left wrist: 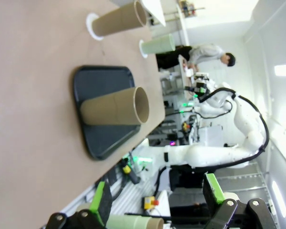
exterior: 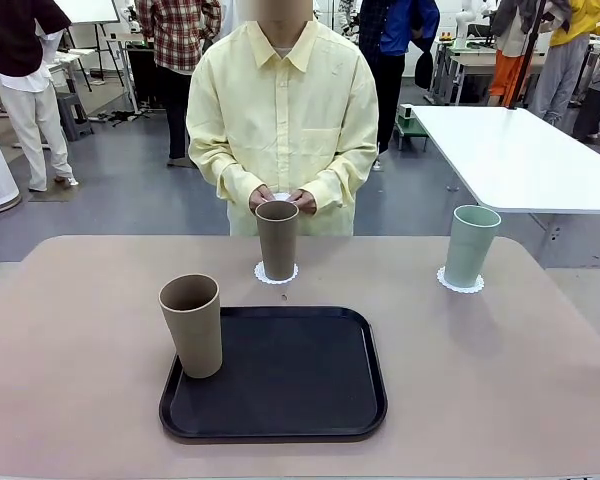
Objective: Place coasters on the table and set cups on them.
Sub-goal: Take one Reusable plastic cup from the Flat Tray and place it on a coaster set by the human.
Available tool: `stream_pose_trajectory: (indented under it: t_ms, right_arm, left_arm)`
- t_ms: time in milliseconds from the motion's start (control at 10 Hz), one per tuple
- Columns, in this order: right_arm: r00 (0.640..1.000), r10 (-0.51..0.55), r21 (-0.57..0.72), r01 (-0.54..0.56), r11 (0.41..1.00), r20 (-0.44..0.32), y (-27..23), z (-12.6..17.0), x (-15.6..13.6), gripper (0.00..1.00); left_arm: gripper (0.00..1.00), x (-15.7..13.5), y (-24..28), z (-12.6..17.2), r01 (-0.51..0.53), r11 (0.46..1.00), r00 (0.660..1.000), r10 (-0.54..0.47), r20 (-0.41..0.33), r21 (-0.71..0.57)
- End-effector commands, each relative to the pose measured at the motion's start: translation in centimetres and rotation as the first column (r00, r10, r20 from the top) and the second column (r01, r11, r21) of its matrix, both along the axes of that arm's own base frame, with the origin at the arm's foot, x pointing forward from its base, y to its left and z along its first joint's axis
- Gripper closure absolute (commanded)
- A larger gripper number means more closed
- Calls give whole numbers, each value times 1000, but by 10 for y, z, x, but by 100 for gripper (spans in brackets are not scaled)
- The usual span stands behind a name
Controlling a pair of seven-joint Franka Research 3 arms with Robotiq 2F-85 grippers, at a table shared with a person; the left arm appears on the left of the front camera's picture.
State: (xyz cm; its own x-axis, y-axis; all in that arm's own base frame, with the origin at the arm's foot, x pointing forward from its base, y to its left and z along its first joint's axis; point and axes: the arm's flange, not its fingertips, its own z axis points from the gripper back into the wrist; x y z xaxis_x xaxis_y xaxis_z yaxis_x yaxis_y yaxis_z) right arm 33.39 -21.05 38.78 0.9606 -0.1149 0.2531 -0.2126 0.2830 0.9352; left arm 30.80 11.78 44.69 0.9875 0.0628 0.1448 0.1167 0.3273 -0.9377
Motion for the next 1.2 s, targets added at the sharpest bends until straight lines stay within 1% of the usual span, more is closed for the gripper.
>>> stream_pose_trajectory:
  t_ms: [0,100,1100]
  right_arm:
    - [997,17,22,-19,1000,81,8,11,5,0]
    - [1000,0,0,0,1000,0,0,0,0,0]
    - [1000,0,0,0,1000,0,0,0,0,0]
  left_arm:
    - [0,0,0,1,-4,1000,1000,4,9,-11]
    - [0,0,0,1,-4,1000,1000,4,9,-11]
    - [0,0,0,1,-4,1000,1000,4,9,-11]
